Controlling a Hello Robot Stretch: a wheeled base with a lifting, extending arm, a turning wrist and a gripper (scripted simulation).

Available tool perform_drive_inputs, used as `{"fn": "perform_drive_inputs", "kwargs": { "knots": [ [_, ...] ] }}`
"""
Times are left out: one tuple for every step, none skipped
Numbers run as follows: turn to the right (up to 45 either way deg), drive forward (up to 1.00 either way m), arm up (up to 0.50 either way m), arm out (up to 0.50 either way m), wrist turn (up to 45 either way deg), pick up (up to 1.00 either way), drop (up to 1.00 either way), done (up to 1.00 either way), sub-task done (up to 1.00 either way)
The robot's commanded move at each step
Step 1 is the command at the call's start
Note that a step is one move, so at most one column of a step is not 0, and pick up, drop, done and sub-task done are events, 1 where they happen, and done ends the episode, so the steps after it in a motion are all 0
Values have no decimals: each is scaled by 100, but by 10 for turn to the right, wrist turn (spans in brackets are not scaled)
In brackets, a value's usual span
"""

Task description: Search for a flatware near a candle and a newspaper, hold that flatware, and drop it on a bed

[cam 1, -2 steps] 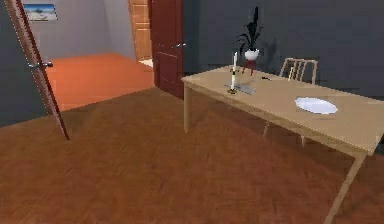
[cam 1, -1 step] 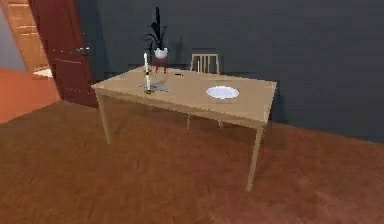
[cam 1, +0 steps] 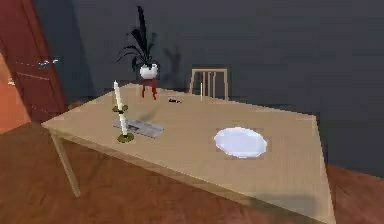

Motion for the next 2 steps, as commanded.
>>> {"fn": "perform_drive_inputs", "kwargs": {
  "knots": [
    [-450,0,0,0,0,0,0,0,0],
    [-30,0,0,0,0,0,0,0,0]
  ]
}}
